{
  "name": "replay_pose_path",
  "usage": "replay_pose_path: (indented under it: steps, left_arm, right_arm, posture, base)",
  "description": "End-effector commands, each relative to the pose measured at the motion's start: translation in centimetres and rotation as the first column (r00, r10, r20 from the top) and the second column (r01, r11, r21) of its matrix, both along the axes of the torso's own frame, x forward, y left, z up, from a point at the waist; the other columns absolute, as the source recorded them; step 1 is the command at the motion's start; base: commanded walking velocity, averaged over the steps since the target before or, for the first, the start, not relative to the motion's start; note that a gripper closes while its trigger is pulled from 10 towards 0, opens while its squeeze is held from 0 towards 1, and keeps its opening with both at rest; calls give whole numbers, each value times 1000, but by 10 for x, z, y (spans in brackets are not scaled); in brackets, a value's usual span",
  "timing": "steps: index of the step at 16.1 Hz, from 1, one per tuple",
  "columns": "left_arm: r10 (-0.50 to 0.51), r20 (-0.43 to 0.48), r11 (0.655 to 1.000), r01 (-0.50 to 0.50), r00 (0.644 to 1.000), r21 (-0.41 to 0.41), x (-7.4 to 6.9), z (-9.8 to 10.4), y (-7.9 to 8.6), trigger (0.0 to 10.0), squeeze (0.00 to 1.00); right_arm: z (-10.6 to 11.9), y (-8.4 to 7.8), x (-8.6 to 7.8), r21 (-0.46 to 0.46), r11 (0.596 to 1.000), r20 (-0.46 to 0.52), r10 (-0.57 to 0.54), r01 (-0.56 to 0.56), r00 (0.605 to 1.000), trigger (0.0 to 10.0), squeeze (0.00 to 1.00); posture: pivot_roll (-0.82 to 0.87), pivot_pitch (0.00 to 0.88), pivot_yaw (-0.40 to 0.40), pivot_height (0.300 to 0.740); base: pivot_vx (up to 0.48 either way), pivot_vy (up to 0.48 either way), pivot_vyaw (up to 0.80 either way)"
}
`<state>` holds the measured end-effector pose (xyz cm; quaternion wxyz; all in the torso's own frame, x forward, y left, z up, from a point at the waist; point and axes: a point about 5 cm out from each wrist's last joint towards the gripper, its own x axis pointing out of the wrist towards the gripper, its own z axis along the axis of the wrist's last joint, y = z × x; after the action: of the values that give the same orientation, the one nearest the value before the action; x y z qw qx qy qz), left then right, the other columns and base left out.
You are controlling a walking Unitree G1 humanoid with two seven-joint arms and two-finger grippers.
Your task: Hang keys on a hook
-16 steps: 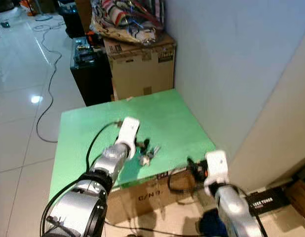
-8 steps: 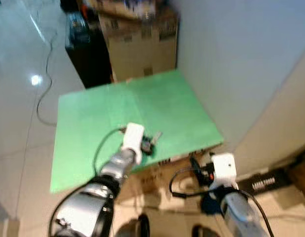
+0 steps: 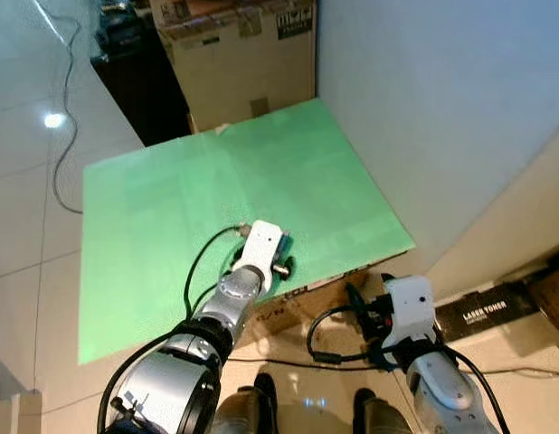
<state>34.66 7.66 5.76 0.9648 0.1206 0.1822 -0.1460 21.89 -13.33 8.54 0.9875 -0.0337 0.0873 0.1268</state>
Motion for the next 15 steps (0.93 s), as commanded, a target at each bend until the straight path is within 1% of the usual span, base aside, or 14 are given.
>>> replay_pose_path:
  steps: [1,2,4,7,8,9,10,12,13,15]
  left_arm:
    - [17,9,999,-17,1000,52,-3,-5,7,10000,0]
    - [14,26,996,-16,1000,88,-2,-4,9,10000,0]
    - [13,5,994,-14,1000,105,-4,-9,13,10000,0]
    - [26,-17,997,-24,1000,77,-5,-10,15,10000,0]
    - [29,-11,998,-29,1000,51,-4,-9,15,10000,0]
    - [30,-32,999,-29,999,18,-7,-13,13,10000,0]
    - [39,-73,999,-40,997,-4,-12,-19,12,10000,0]
    - [83,-160,996,-88,984,-25,-22,-34,14,10000,0]
    - [95,-179,995,-100,979,-19,-24,-37,15,10000,0]
    - [87,-186,996,-89,979,-6,-26,-38,15,10000,0]
  right_arm:
    - [-2,2,-6,-6,1000,-23,5,-6,1000,10000,0]
    - [-4,1,-8,-9,1000,-34,2,-3,999,10000,0]
    - [-7,3,-8,-8,1000,-45,5,-5,999,10000,0]
    - [-7,4,-6,-6,1000,-51,5,-5,999,10000,0]
    - [-8,4,-6,-5,1000,-53,3,-3,999,10000,0]
    - [-9,3,-7,-5,1000,-58,1,-2,998,10000,0]
    - [-10,4,-7,-3,1000,-62,1,-1,998,10000,0]
    - [-10,6,-6,2,1000,-64,6,-6,998,10000,0]
    - [-10,6,-5,10,1000,-65,5,-4,998,10000,0]
    - [-10,5,-6,10,1000,-70,6,-5,998,10000,0]
  posture:
    - [-146,319,143,732]
    - [-144,317,144,732]
    - [-140,305,149,732]
    - [-137,294,152,732]
    - [-135,288,153,732]
    - [-126,276,155,732]
    - [-122,278,155,732]
    - [-125,279,155,732]
    - [-125,281,155,732]
    - [-119,286,150,732]
  base:
    - [0,0,0]
    - [0,0,0]
    - [0,0,0]
    - [0,0,0]
    - [0,0,0]
    - [0,0,0]
    - [0,0,0]
    - [0,0,0]
    - [0,0,0]
    - [0,0,0]
